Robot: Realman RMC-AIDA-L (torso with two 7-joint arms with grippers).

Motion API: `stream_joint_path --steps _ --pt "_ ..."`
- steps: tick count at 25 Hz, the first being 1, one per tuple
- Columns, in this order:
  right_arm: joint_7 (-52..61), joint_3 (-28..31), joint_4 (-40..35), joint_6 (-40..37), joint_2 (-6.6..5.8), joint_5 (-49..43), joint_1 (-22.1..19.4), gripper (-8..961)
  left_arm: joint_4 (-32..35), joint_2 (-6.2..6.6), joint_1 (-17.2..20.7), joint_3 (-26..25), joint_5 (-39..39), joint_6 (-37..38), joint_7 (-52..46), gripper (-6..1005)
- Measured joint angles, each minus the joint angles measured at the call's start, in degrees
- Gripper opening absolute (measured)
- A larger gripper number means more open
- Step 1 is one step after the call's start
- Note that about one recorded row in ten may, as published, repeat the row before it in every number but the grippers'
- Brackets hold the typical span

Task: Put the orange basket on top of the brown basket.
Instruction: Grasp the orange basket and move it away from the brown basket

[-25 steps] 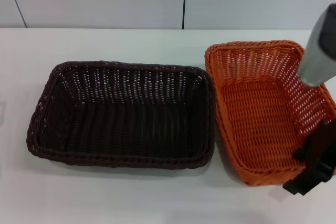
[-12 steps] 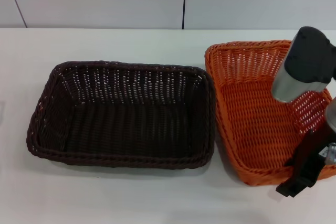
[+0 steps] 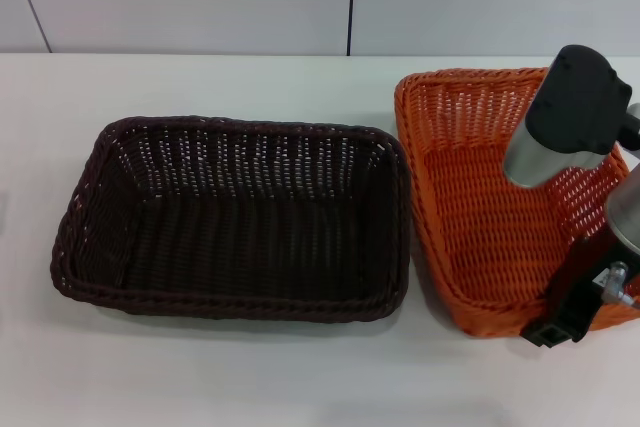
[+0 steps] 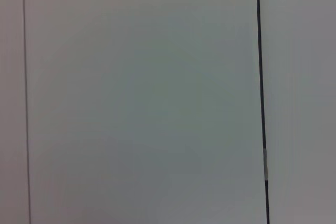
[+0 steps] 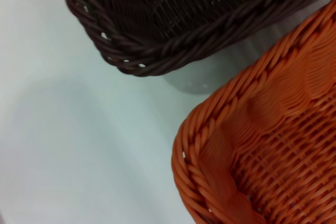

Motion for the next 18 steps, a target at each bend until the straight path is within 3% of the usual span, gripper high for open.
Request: stream_joint_path --steps 5,11,18 --pt "1.42 -0.77 0.07 1.65 0.0 -0.24 0.08 308 1.33 0.0 -0.84 -0.54 -0.18 0.1 0.0 783" --pt "4.1 -1.42 -5.33 1.36 0.0 -0.49 -0.46 237 2.04 0.0 -1.2 -0.74 -0.2 0.48 0.0 784" --pt "6.92 -1.2 -11.58 -0.18 -0.08 -1.39 0.16 209 2.83 0.0 -1.38 -0.86 -0.22 0.68 0.01 784"
